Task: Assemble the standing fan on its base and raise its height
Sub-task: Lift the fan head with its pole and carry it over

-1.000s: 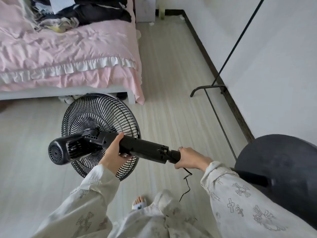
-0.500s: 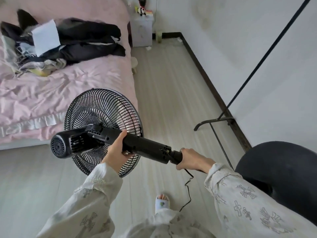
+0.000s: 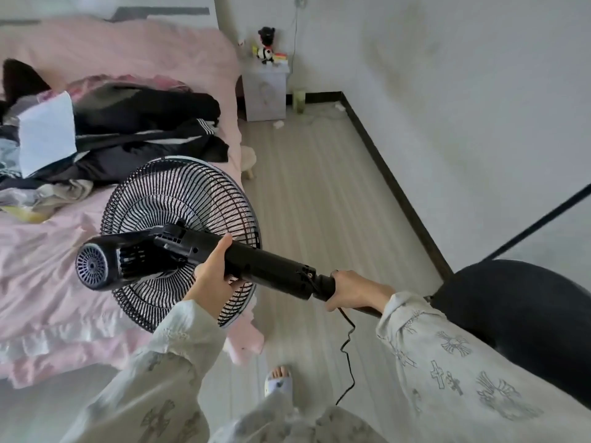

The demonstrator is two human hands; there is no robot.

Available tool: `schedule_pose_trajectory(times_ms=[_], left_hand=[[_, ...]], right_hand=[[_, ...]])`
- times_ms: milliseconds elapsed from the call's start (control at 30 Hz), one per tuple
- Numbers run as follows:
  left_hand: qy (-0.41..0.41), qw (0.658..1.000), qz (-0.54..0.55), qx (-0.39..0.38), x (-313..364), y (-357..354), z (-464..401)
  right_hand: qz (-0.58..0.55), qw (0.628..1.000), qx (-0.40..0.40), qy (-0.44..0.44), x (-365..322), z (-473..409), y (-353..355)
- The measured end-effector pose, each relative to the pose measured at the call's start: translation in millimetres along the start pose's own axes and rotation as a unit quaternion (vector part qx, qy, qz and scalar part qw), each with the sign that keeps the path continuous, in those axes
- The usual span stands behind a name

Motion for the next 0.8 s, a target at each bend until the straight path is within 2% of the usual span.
schedule_pose_trajectory(times_ms=[367, 633, 800], left_hand=[[0.011, 1.0, -0.007, 0.003, 114, -170, -167], [0.014, 0.999, 0.02, 0.023, 158, -320, -316], [0.017, 0.999, 0.044, 0.025, 187, -406, -382]], right_hand=[[-0.016, 1.0, -0.012, 0.009, 8, -201, 173], [-0.017, 0.999, -0.035, 0.016, 61, -370, 304], [-0.006, 0.999, -0.033, 0.008, 89, -445, 391]])
Point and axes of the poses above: each hand's wrist, its own z-axis away from the middle knuckle, its own y-axis out of the back of the hand, x = y × z, the point moved 8 cm from there along -z, towards the middle knuckle, and after that the axes turned 11 degrees about z, right-handed, at the moved point
